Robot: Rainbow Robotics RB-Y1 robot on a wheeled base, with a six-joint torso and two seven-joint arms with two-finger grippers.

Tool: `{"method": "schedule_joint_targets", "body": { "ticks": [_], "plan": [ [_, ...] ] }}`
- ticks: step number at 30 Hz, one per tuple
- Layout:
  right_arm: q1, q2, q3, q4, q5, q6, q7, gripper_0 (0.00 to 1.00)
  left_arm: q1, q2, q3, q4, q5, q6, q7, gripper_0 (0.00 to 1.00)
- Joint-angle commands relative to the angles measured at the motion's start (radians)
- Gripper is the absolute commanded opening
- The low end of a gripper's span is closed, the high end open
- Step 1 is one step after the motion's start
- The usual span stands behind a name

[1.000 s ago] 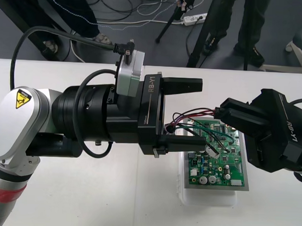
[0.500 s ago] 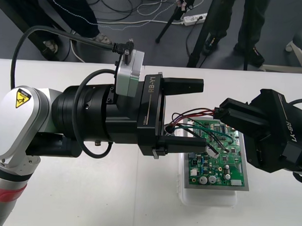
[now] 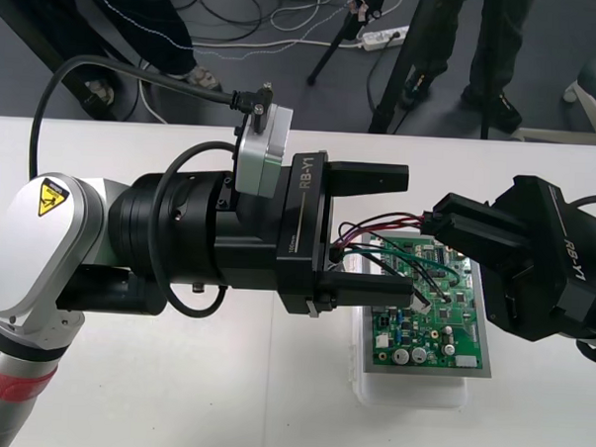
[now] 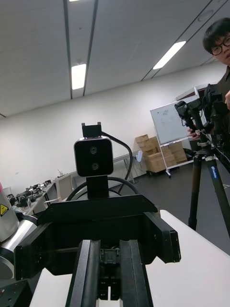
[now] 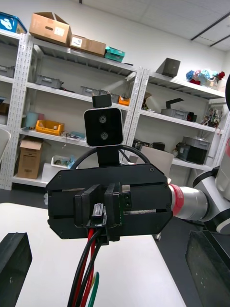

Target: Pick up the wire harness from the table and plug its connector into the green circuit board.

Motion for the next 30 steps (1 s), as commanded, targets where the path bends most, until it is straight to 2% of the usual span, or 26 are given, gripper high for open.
{"method": "schedule_joint_targets", "body": {
  "ticks": [1, 18, 21, 22, 23, 25, 30],
  "plan": [
    [-0.023, 0.019, 0.023, -0.01, -0.019, -0.008, 0.051, 0.0, -0.038, -0.025, -0.025, -0.002, 0.012, -0.028, 0.002, 0.95],
    [-0.023, 0.022, 0.029, -0.011, -0.021, -0.008, 0.059, 0.0, -0.038, -0.026, -0.029, 0.0, -0.006, -0.028, 0.013, 0.94],
    [-0.025, 0.022, 0.029, -0.01, -0.021, -0.008, 0.059, 0.0, -0.038, -0.025, -0.029, 0.001, -0.008, -0.028, 0.012, 0.8],
    [-0.023, 0.023, 0.029, -0.01, -0.021, -0.008, 0.059, 0.0, -0.038, -0.026, -0.029, 0.001, -0.006, -0.03, 0.012, 0.74],
    [-0.023, 0.023, 0.029, -0.01, -0.021, -0.008, 0.059, 0.0, -0.038, -0.025, -0.031, 0.0, -0.006, -0.028, 0.012, 0.64],
    [-0.023, 0.022, 0.029, -0.01, -0.021, -0.008, 0.059, 0.0, -0.04, -0.026, -0.033, 0.001, -0.008, -0.028, 0.01, 0.56],
    [-0.025, 0.023, 0.029, -0.01, -0.021, -0.008, 0.06, 0.0, -0.043, -0.026, -0.034, 0.0, -0.006, -0.027, 0.01, 0.52]
  ]
}}
